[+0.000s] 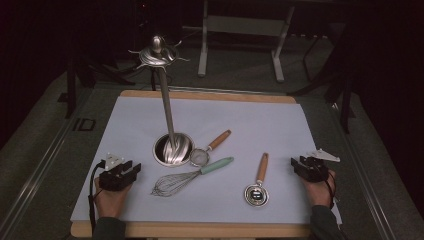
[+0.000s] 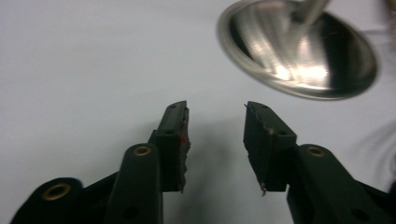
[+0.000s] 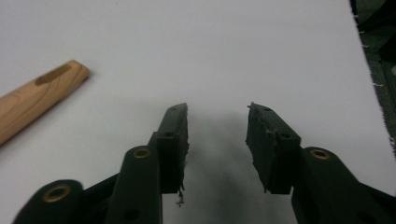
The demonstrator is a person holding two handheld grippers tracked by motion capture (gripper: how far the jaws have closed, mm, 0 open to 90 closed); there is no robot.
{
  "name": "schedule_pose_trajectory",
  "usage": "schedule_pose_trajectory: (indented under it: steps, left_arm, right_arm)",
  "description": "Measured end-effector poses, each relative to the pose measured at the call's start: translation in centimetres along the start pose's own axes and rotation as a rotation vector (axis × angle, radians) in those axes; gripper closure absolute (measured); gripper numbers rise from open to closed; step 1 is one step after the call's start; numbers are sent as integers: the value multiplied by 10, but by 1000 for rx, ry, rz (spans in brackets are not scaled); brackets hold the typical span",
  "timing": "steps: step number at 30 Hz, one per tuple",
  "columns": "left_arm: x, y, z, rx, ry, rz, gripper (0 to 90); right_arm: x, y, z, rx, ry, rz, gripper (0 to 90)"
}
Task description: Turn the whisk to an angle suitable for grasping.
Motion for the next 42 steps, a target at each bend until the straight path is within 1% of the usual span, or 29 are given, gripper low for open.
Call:
schedule_pose_trajectory:
  steps: [1,2,4,5,6,7,8,9,12,13,14,16,17,18,19,20,22,23,24,25,26,27,29,30,31,34,36,39,42]
  left_arm:
    - [0,0,0,0,0,0,628]
    - [-1,0,0,5,6,-11,640]
    - [-2,1,1,5,12,-30,646]
    - [-2,1,1,5,12,-30,652]
    - [-6,2,1,8,9,-55,652]
    - [-8,3,2,8,17,-69,664]
    - [-8,3,2,8,17,-69,665]
    - [-11,4,4,0,30,-87,667]
    - [-13,3,6,-7,44,-96,683]
    - [-18,1,10,-18,29,-105,683]
    - [-18,1,10,-18,29,-105,688]
    - [-23,-1,17,-35,51,-112,697]
    - [-28,-2,21,-36,57,-132,727]
    - [-28,-2,21,-36,57,-132,739]
    - [-34,-2,25,-40,75,-151,744]
    - [-34,-2,25,-40,75,-151,744]
    - [-40,1,28,-34,96,-167,745]
    - [-45,3,30,-20,114,-186,758]
    - [-45,3,30,-20,114,-186,766]
    - [-51,6,31,-6,138,-209,786]
    - [-51,6,31,-6,138,-209,795]
    - [-54,8,32,5,147,-218,795]
    - [-62,15,34,45,169,-245,848]
    - [-62,15,34,45,169,-245,858]
    - [-65,19,35,68,169,-261,869]
    - [-67,20,36,79,165,-271,873]
    - [-70,24,38,91,169,-286,876]
    - [-70,28,38,106,176,-292,875]
    - [-71,30,38,122,194,-302,875]
  right_arm:
    - [0,0,0,0,0,0,595]
    - [-2,0,1,-8,1,-21,620]
    - [-3,1,1,-15,2,-25,633]
    - [-3,1,1,-15,2,-25,633]
    - [-3,1,2,-20,-2,-30,647]
    - [-3,1,4,-38,-15,-31,662]
    - [-3,1,4,-38,-15,-31,662]
    - [-3,1,4,-37,-22,-39,677]
    - [-2,0,5,-40,-33,-38,682]
    - [-2,-1,6,-45,-52,-33,672]
    - [-2,-1,6,-45,-52,-33,672]
    - [-2,-2,7,-48,-63,-32,667]
    - [-2,-2,8,-49,-71,-35,659]
    - [-2,-2,8,-49,-71,-35,659]
    - [-3,-2,9,-50,-69,-38,648]
    - [-3,-2,9,-50,-69,-38,648]
    - [-3,-2,10,-53,-66,-36,631]
    - [-4,-2,10,-54,-73,-49,614]
    - [-4,-2,10,-54,-73,-49,614]
    - [-6,-3,12,-61,-88,-71,613]
    - [-6,-3,12,-61,-88,-71,613]
    - [-6,-3,12,-63,-91,-77,611]
    - [-8,-3,13,-67,-94,-84,606]
    - [-8,-3,13,-67,-94,-84,606]
    - [-9,-2,13,-65,-96,-100,604]
    - [-10,-2,13,-66,-104,-111,604]
    - [-13,-3,15,-83,-136,-161,603]
    - [-16,-3,16,-86,-134,-173,597]
    - [-18,-2,15,-83,-133,-188,598]
Point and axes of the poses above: each handheld gripper's, and its own axes: z roughly backward along the jaws, y roughly out of its underside, x roughly to its left, the point moved 1 cm from there along -z, roughly forward along the jaws, and after that the axes turned 15 degrees about y, right-handed, at the moved point
